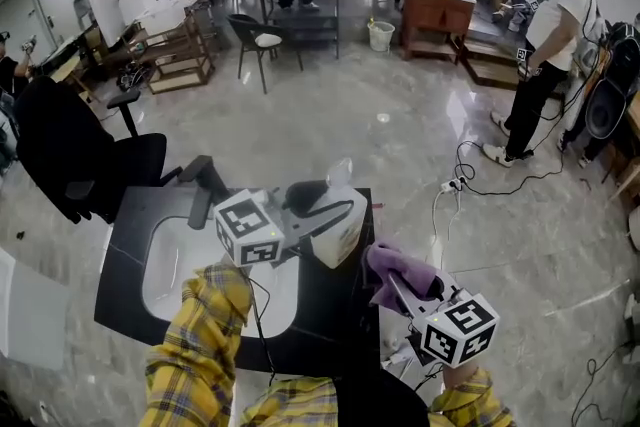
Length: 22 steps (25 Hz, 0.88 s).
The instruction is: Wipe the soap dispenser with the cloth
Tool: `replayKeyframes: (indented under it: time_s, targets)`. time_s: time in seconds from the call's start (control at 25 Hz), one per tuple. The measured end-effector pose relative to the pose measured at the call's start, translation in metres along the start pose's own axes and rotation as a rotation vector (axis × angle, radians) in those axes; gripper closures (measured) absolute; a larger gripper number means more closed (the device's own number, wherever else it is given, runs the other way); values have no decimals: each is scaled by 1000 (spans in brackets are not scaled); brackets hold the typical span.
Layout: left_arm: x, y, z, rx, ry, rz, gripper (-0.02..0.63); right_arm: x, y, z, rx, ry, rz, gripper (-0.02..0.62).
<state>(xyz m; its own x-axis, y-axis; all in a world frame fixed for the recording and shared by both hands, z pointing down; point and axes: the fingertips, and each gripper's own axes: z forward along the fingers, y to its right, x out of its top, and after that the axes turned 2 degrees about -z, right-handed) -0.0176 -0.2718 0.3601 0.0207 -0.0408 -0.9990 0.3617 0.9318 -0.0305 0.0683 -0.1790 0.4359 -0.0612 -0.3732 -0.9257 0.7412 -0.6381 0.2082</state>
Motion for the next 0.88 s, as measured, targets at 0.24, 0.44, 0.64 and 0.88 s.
replayKeyframes:
  time_s: [0.24, 0.44, 0.64, 0.88]
  targets:
    - [5, 2, 1, -59, 22, -7, 440, -1, 1, -5, -6, -10, 5, 521]
    - [3, 3, -2, -122, 18, -9, 440, -2, -1, -2, -15, -13, 6, 520]
    - [2, 4, -1, -190, -5, -13, 440, -5, -1, 1, -16, -21, 7, 520]
    - [2, 2, -1, -235, 4, -26, 440, -10, -1, 6, -21, -38, 11, 520]
